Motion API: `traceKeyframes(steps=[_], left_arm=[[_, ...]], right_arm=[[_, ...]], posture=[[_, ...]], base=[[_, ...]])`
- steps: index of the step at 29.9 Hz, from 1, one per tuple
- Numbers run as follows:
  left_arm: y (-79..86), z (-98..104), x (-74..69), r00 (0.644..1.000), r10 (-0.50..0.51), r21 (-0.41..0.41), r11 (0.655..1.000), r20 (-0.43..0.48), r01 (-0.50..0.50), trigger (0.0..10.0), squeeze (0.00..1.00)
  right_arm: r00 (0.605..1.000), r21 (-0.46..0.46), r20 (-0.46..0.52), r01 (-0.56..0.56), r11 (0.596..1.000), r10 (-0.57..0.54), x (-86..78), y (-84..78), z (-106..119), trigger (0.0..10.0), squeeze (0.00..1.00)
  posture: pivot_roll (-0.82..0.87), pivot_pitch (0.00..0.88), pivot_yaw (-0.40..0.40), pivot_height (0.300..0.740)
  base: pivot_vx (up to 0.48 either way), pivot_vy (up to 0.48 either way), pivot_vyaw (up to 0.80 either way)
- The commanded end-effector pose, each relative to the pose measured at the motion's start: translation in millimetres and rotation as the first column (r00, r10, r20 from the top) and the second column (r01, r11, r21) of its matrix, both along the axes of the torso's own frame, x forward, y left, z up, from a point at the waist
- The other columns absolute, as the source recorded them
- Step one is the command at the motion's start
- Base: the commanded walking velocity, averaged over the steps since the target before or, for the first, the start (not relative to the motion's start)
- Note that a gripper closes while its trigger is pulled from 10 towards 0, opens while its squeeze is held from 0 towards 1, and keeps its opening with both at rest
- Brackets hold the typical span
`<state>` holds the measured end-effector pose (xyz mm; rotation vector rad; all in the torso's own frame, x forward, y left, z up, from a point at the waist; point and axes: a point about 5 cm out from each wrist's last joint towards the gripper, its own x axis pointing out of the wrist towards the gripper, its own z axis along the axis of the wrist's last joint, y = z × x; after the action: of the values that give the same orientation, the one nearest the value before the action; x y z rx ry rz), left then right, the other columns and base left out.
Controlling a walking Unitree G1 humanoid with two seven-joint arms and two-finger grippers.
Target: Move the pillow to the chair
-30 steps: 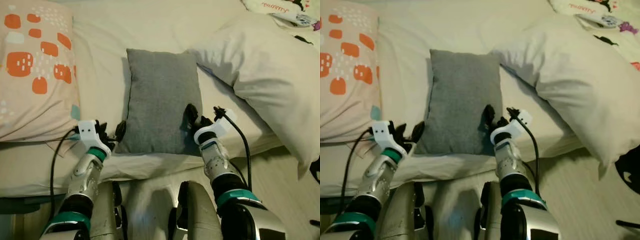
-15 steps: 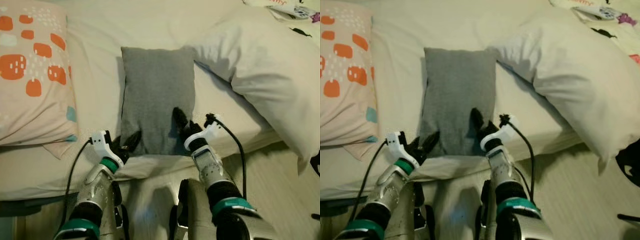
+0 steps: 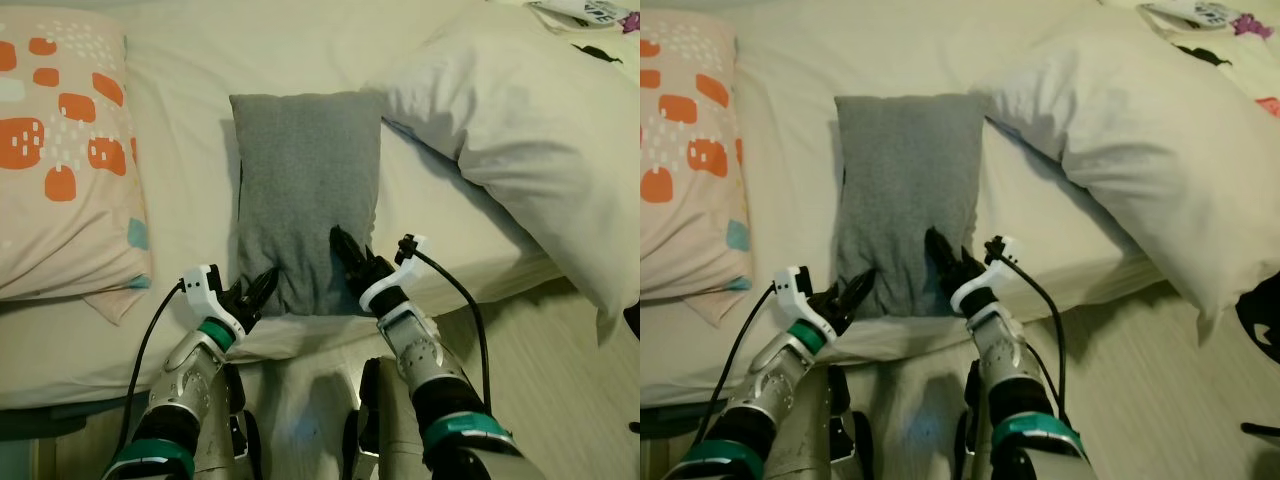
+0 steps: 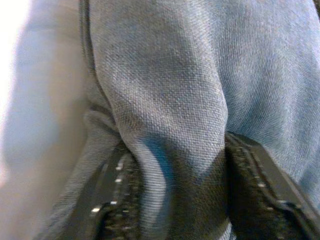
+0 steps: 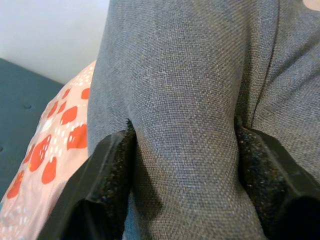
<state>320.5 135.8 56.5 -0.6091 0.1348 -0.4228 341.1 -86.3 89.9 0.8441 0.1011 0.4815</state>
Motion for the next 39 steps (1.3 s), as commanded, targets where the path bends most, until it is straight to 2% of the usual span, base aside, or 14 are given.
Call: traceKeyframes(steps=[1,8,16,18,20,24,29,37,39], left_arm=[[-9.7,-6,-4.6,0.999,-0.045,-0.008,0.999,-0.020,0.045,0.0,0.00],[-3.6,-2,-4.1,1.000,-0.009,-0.026,1.000,0.004,0.009,0.0,0.00],[-2.7,2,-3.2,1.000,0.010,-0.028,1.000,0.022,-0.010,0.0,0.00],[-6.3,7,-3.4,0.999,0.005,-0.011,1.000,0.051,-0.004,0.0,0.00],[-13.2,16,-3.7,0.996,0.006,0.018,1.000,0.092,-0.008,0.0,0.00],[-14.8,20,-3.8,0.994,0.012,0.023,1.000,0.106,-0.014,0.0,0.00],[-16.1,33,-5.7,0.986,0.027,0.068,0.997,0.163,-0.038,0.0,0.00],[-15.5,45,-8.9,0.978,0.055,0.072,0.995,0.202,-0.071,0.0,0.00],[-15.5,48,-12.1,0.975,0.064,0.082,0.993,0.211,-0.083,0.0,0.00]], right_arm=[[0.979,0.005,-0.117,-0.165,0.986,0.164,-21.1,33.2,-25,0.0,0.00],[0.978,-0.001,-0.131,-0.161,0.987,0.160,-26.4,28.7,-32,0.0,0.00],[0.975,-0.057,-0.078,-0.212,0.976,0.208,-29.8,37.7,-27,0.0,0.00],[0.972,-0.074,-0.059,-0.231,0.970,0.227,-31.6,41.9,-23,0.0,0.00],[0.978,-0.042,-0.022,-0.206,0.978,0.206,-34.0,46.4,-13,0.0,0.00],[0.981,-0.033,-0.008,-0.192,0.981,0.192,-34.6,47.0,-10,0.0,0.00],[0.980,-0.036,0.075,-0.180,0.983,0.182,-38.9,50.7,7,0.0,0.00],[0.983,-0.046,0.117,-0.133,0.990,0.138,-37.4,45.7,19,0.0,0.00],[0.986,-0.076,0.116,-0.109,0.991,0.117,-36.9,42.4,20,0.0,0.00]], posture=[[-0.01,0.214,0.058,0.596],[0.00,0.188,0.060,0.596],[0.01,0.165,0.070,0.596],[0.02,0.159,0.071,0.596],[0.03,0.153,0.062,0.596],[0.03,0.153,0.062,0.596],[0.03,0.138,0.050,0.596],[0.02,0.133,0.035,0.596],[0.01,0.129,0.036,0.596]], base=[[0.000,0.000,0.00],[0.000,0.000,0.00],[0.000,0.000,0.00],[0.000,0.000,0.00],[0.000,0.000,0.00],[0.000,0.000,0.00],[0.000,0.000,0.00],[0.000,0.000,0.00],[0.000,0.000,0.00]])
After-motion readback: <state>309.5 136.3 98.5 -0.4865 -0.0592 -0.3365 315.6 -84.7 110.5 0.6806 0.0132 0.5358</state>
